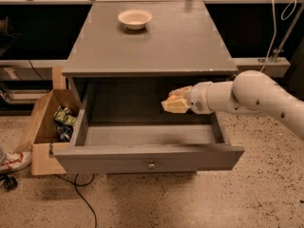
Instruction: Place orange into top drawer
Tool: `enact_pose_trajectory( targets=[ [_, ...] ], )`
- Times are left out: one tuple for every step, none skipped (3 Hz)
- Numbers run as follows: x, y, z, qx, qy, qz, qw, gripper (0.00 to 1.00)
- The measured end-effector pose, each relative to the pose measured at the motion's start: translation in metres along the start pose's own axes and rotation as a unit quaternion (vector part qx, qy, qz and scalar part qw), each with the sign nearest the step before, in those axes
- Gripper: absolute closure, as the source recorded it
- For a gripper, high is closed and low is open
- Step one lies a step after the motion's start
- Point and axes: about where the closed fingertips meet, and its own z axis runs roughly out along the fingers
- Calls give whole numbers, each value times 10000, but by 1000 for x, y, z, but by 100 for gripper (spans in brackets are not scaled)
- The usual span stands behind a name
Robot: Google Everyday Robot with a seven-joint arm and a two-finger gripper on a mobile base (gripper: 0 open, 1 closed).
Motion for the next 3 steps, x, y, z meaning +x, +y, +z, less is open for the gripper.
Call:
enact_pose_trajectory(
  targets=[
    [11,-10,38,-7,129,100,9999,100],
    [24,-16,72,-29,353,260,9990,81],
    [39,-17,96,-88,490,469,9977,58]
  ],
)
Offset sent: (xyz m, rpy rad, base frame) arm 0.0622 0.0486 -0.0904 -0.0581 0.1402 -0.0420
